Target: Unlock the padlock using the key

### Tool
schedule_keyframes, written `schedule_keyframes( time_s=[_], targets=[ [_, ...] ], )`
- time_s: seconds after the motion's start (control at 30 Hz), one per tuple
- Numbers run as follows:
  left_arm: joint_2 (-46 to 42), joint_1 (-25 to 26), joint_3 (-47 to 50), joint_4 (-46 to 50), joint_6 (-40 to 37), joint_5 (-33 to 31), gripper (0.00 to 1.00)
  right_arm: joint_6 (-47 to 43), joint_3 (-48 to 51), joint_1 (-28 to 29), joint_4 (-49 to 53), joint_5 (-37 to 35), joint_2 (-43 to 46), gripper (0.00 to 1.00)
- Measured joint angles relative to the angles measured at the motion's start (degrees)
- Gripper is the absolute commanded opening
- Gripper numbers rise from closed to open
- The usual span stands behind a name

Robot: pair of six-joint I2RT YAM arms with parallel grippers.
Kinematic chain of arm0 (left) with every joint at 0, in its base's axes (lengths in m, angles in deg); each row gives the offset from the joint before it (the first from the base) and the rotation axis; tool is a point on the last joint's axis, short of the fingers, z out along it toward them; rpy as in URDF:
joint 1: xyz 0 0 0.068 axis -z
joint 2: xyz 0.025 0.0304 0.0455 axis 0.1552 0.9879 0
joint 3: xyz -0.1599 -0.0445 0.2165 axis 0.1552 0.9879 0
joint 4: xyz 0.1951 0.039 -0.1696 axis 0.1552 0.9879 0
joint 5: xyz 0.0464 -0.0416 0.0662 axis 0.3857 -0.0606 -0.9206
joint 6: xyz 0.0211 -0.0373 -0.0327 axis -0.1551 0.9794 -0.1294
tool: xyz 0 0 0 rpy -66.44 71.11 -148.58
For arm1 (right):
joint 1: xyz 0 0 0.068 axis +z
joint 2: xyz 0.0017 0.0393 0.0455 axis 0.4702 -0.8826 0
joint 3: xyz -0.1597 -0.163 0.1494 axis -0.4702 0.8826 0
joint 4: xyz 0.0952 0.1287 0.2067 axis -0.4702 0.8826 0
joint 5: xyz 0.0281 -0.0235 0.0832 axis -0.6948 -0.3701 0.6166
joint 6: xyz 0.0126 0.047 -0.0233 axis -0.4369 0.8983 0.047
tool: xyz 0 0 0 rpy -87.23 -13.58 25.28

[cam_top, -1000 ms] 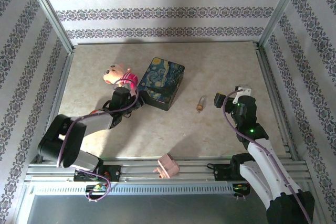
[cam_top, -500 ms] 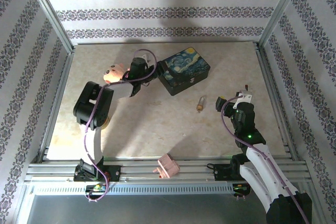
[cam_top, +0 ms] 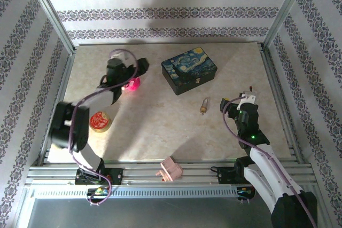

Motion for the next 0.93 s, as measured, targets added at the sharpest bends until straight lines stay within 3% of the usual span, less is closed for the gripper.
schedule_keyframes(
  time_s=[0.1, 0.27, 0.4, 0.63, 0.93],
  targets=[
    [-9.4, -3.7, 8.8, 1.3, -5.8, -6.6, 0.99, -1.8, 0.0, 0.0, -3.0, -0.5, -2.5, 0.98],
    [-23.4, -5.7, 21.0, 2.2, -16.2, -16.5, 0.99, -4.7, -0.3, 0.0, -9.1, -0.7, -7.6, 0.98],
    [-28.2, -6.8, 28.7, -1.8, -23.8, -22.9, 0.99, -6.5, -2.0, -0.4, -13.6, -1.4, -13.0, 0.98],
    [-21.8, -8.5, 39.1, -14.6, -29.9, -24.7, 0.99, -8.6, -6.6, -0.4, -21.7, -2.1, -23.3, 0.98],
    [-8.1, -8.5, 39.5, -31.7, -32.7, -20.4, 0.99, -8.4, -8.2, -2.8, -25.6, -3.9, -29.1, 0.98]
  ],
)
